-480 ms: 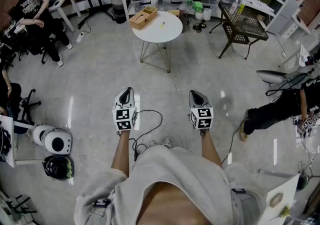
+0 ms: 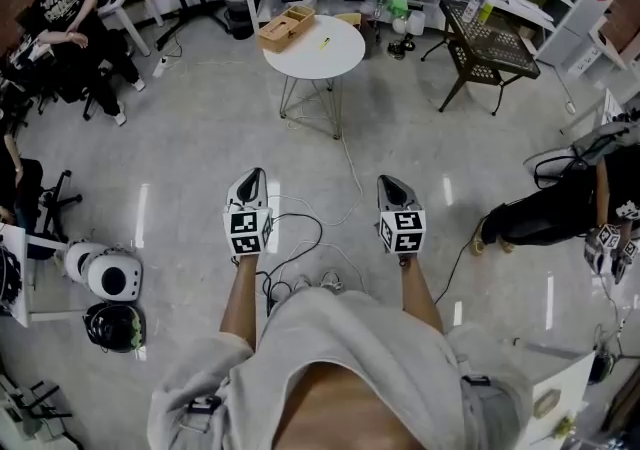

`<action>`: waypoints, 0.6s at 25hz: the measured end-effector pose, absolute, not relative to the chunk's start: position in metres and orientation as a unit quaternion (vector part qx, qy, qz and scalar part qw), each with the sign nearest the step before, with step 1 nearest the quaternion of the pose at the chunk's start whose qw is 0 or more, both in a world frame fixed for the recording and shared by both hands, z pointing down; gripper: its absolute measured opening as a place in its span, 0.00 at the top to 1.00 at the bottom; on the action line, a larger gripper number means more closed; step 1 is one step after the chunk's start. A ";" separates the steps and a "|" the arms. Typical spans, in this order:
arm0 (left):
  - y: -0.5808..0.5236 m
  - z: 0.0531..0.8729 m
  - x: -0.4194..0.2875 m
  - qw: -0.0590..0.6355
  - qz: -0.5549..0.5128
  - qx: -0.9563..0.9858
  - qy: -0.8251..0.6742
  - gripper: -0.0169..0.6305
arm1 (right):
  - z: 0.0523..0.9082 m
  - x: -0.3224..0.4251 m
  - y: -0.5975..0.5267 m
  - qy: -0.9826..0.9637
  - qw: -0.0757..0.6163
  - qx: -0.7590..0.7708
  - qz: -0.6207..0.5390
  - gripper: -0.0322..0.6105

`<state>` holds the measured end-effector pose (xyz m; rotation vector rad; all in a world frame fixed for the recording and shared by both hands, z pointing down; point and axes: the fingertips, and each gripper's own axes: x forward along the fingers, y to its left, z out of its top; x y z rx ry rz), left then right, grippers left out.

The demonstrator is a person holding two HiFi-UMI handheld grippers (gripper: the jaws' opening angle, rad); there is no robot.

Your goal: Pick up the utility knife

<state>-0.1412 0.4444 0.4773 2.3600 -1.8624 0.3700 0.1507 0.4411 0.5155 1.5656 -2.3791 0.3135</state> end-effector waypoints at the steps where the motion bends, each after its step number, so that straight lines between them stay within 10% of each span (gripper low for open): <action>1: 0.443 0.477 -0.140 0.054 0.122 0.777 -0.615 0.94 | 0.515 0.152 0.440 -0.823 0.136 0.541 0.108 0.90; 15: 0.432 0.498 -0.129 0.066 0.138 0.768 -0.622 0.94 | 0.528 0.167 0.419 -0.825 0.147 0.536 0.103 0.90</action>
